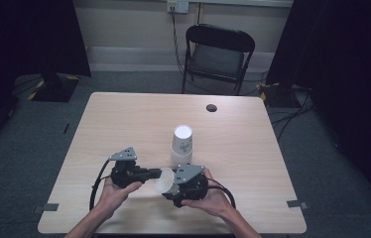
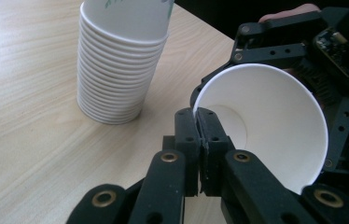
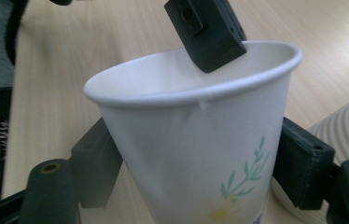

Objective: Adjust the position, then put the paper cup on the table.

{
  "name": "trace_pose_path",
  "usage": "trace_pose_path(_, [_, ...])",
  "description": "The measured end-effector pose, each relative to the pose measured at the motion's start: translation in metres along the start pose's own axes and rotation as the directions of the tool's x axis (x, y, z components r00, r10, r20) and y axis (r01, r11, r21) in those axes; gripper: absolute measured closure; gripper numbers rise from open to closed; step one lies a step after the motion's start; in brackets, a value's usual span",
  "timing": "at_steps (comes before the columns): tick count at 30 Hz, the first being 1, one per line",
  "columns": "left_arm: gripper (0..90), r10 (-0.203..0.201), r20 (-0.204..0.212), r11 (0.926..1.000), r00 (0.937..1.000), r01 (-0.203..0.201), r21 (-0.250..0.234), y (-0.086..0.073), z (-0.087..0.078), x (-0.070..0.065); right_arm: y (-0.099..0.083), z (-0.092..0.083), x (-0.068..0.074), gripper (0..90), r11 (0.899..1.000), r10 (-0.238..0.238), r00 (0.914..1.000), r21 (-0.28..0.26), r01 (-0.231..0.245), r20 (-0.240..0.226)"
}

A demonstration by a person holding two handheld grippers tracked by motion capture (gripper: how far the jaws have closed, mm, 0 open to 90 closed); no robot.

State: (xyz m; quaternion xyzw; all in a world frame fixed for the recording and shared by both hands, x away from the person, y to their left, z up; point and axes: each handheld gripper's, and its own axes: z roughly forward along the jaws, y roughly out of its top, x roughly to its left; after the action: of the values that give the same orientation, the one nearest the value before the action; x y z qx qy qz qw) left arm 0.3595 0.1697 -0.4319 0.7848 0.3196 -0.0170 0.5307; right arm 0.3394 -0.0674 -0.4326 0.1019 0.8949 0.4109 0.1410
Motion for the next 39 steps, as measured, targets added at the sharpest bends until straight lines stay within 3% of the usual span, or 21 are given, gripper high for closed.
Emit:
trace_pose_path(4, [88.6, -0.017, -0.008, 0.9996, 0.9998, 0.017, 0.022, 0.000, 0.003, 0.000, 0.002, -0.002, 0.001, 25.2, 0.999, -0.047, 0.9984, -0.010, 0.048, 0.030])
trace_pose_path(7, [88.6, 0.001, -0.006, 0.9989, 1.0000, -0.001, 0.046, 0.000, 0.008, -0.003, 0.002, -0.002, 0.001, 20.0, 0.998, -0.068, 0.9973, 0.001, 0.068, 0.027])
trace_pose_path(9, [88.6, 0.003, -0.012, 0.9987, 0.9999, -0.002, 0.050, 0.000, 0.010, -0.004, 0.002, 0.000, 0.003, 22.6, 0.997, -0.076, 0.9970, 0.014, 0.075, 0.016])
trace_pose_path(17, [87.2, 0.008, -0.021, 0.9991, 0.9997, -0.007, 0.043, 0.000, 0.007, -0.004, 0.001, 0.001, 0.002, 28.6, 0.999, -0.037, 0.9993, -0.006, 0.037, -0.010])
trace_pose_path(21, [81.6, 0.016, -0.025, 0.9999, 0.9996, -0.016, 0.006, -0.002, 0.007, -0.002, 0.000, 0.001, -0.001, 30.0, 1.000, 0.005, 0.9994, -0.029, -0.006, -0.034])
trace_pose_path(24, [84.1, 0.041, -0.024, 0.9992, 0.9989, -0.041, 0.000, -0.002, 0.006, -0.005, 0.001, 0.001, -0.003, 30.0, 0.999, 0.026, 0.9975, -0.042, -0.029, -0.065])
trace_pose_path(28, [87.4, 0.033, -0.017, 0.9994, 0.9993, -0.033, 0.013, -0.002, 0.006, -0.005, 0.000, 0.002, -0.002, 27.6, 0.998, 0.046, 0.9960, -0.042, -0.049, -0.076])
trace_pose_path(35, [88.1, 0.013, -0.020, 0.9995, 0.9997, -0.013, 0.028, 0.001, 0.006, -0.003, 0.001, 0.003, 0.000, 25.5, 0.998, 0.034, 0.9981, -0.055, -0.037, -0.052])
trace_pose_path(39, [88.1, 0.005, -0.025, 0.9981, 0.9997, -0.003, 0.062, 0.000, 0.010, -0.001, -0.001, 0.005, -0.002, 25.1, 0.999, 0.019, 0.9987, -0.043, -0.021, -0.048])
